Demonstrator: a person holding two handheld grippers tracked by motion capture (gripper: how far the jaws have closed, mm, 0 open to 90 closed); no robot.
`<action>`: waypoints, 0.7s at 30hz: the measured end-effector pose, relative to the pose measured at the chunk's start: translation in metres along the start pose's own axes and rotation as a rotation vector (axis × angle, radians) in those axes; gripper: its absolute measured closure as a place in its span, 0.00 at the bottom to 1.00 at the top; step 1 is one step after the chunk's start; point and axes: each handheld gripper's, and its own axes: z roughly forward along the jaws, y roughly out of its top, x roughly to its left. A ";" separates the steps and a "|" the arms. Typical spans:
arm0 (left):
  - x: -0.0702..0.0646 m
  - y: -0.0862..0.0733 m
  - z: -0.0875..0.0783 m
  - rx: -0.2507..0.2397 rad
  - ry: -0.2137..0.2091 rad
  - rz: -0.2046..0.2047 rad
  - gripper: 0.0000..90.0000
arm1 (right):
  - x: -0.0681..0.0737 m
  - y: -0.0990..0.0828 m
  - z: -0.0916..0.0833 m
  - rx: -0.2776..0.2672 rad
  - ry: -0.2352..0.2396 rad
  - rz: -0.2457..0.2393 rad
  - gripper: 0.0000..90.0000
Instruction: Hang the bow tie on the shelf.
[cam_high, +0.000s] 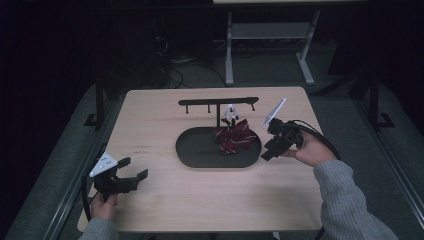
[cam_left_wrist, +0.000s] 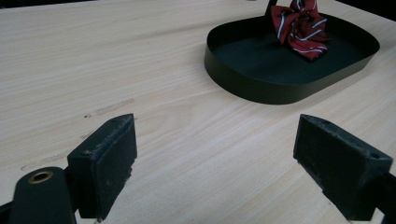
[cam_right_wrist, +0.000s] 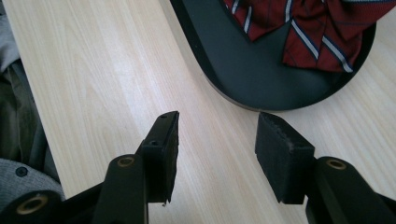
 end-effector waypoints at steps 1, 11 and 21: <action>0.000 0.000 0.000 -0.001 0.000 -0.002 0.14 | 0.000 -0.001 0.000 0.001 -0.001 -0.002 0.54; 0.000 0.000 0.000 0.001 -0.001 -0.005 0.14 | 0.003 -0.016 0.007 -0.007 0.006 0.015 0.54; -0.001 0.000 0.001 0.002 0.001 -0.006 0.14 | 0.004 -0.033 0.010 -0.025 -0.002 0.035 0.52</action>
